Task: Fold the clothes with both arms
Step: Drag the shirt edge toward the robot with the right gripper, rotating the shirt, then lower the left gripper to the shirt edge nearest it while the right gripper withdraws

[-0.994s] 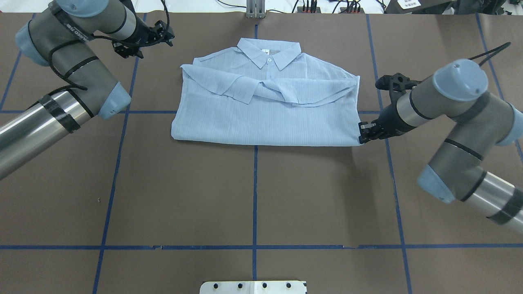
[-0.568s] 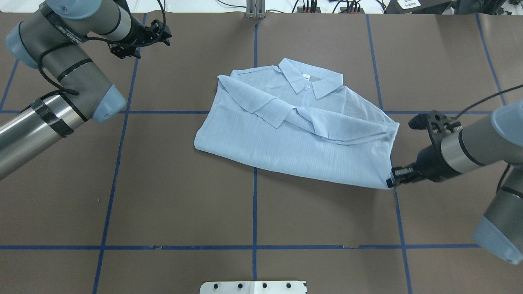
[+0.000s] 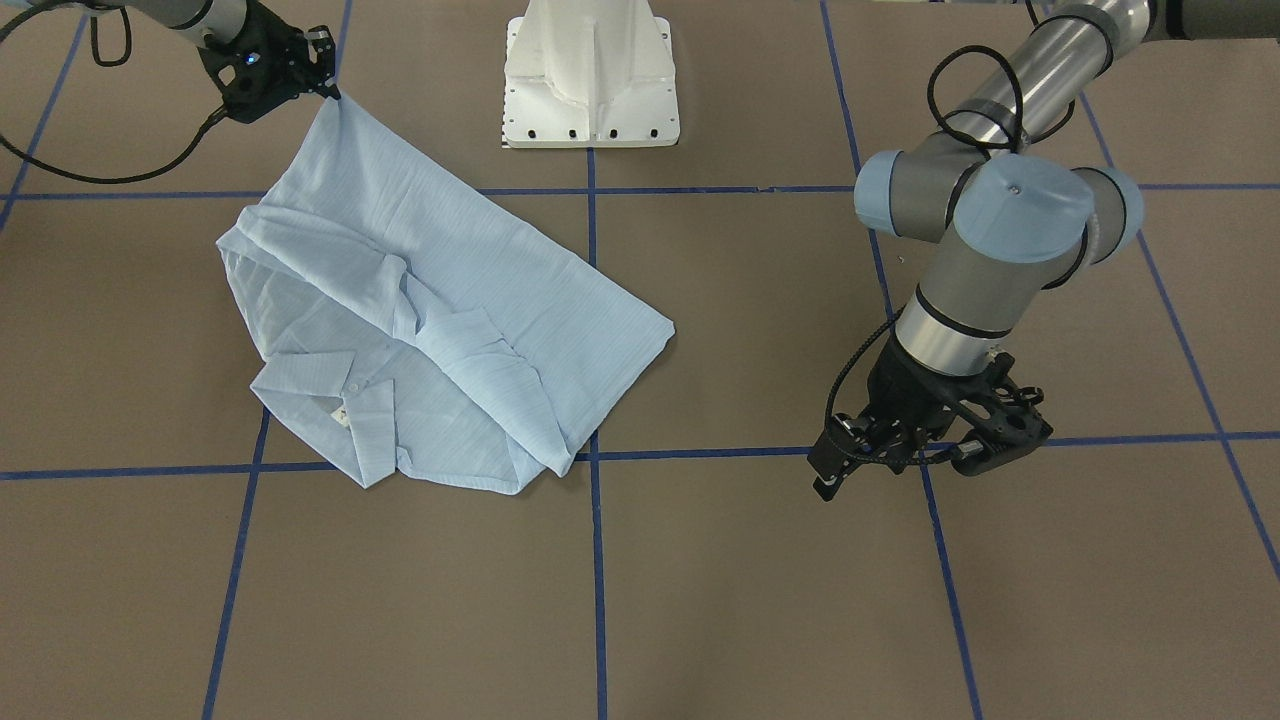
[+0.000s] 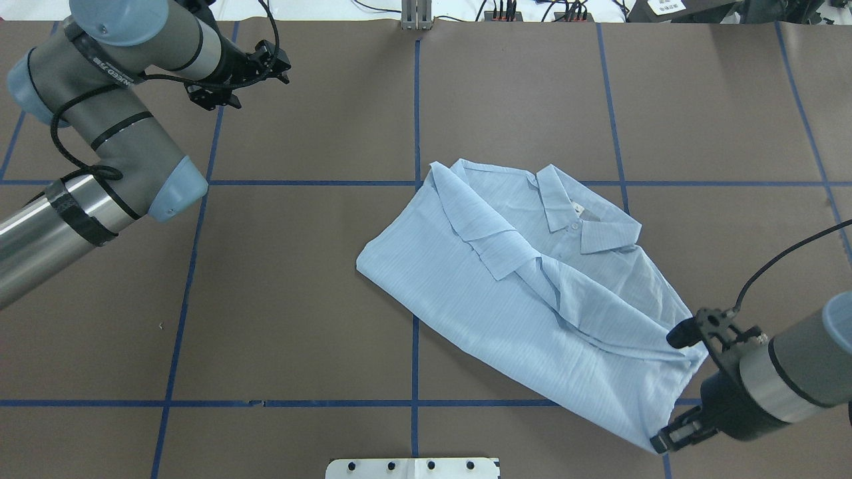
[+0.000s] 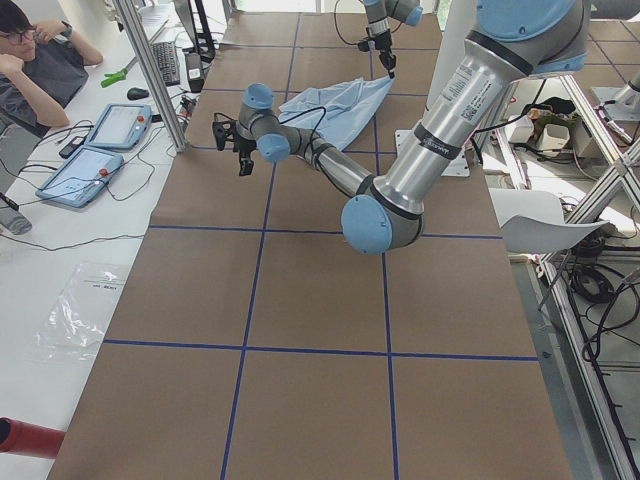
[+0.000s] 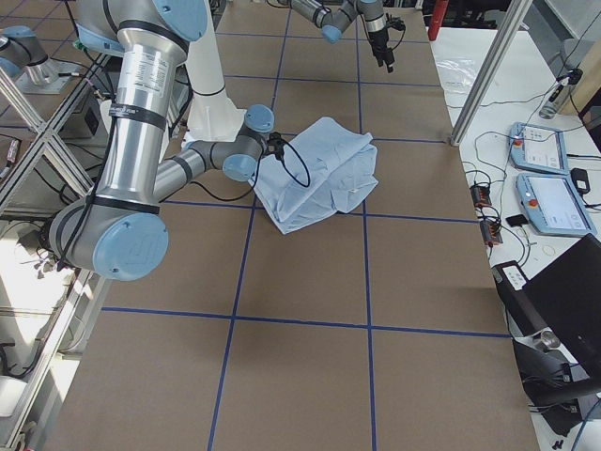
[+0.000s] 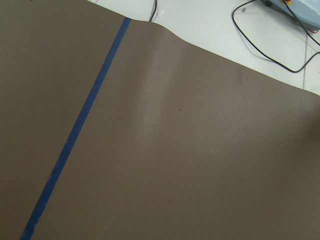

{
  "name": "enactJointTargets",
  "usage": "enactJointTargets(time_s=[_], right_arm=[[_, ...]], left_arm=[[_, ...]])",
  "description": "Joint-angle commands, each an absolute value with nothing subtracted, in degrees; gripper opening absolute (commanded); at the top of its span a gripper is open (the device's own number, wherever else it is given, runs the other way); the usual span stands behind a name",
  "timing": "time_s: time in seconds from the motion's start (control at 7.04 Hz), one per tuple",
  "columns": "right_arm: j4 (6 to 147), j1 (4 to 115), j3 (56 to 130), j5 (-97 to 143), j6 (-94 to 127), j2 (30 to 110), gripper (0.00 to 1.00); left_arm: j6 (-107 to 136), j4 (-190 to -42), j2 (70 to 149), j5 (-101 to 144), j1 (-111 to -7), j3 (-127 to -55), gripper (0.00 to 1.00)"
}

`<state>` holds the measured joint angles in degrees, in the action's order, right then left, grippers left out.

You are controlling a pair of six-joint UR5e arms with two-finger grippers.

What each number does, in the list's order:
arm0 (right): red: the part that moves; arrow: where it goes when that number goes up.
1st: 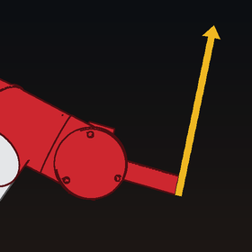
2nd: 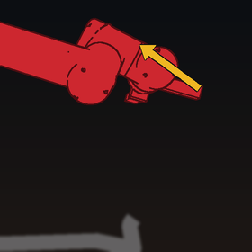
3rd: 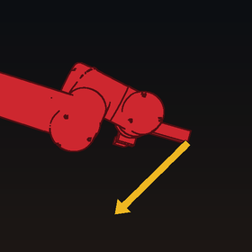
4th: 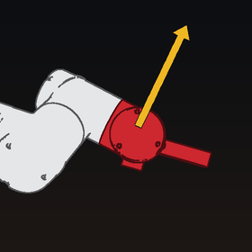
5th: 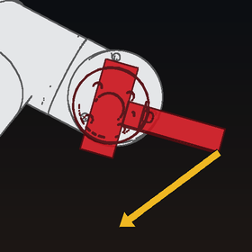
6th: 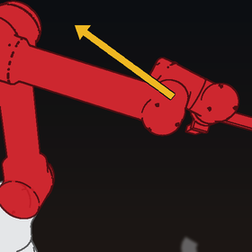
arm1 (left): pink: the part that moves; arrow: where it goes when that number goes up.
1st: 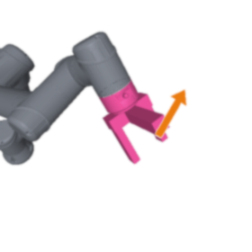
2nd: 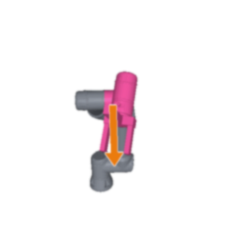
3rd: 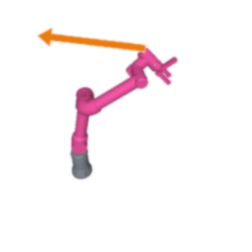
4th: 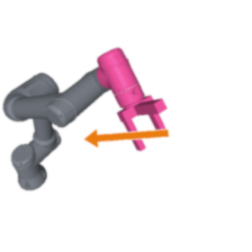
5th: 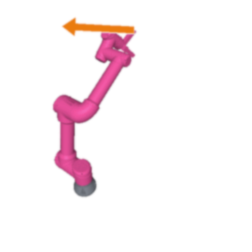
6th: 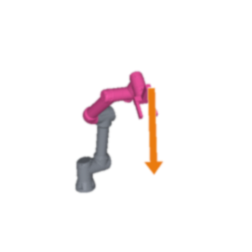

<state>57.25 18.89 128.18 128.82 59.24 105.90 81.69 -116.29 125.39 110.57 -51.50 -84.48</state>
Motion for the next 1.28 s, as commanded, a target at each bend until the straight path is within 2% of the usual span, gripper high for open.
enactJointTargets(time_s=[0.0, 0.28, 0.71, 1.14], right_arm=[[56.08, 14.76, 128.41, 128.67, 59.15, 104.95, 1.00], [50.13, 22.27, 127.53, 128.15, 59.24, 102.58, 1.00], [49.57, 38.81, 127.53, 128.49, 59.15, 100.64, 1.00], [49.57, 43.15, 127.44, 128.50, 59.15, 100.46, 1.00]], left_arm=[[81.91, -115.75, 124.98, 110.57, -50.63, -85.78, 0.99], [82.00, -115.06, 125.07, 111.09, -46.44, -88.22, 0.99], [92.43, -112.33, 126.73, 110.57, -35.63, -90.09, 0.98], [96.32, -111.27, 127.44, 106.37, -26.23, -89.30, 0.95]])
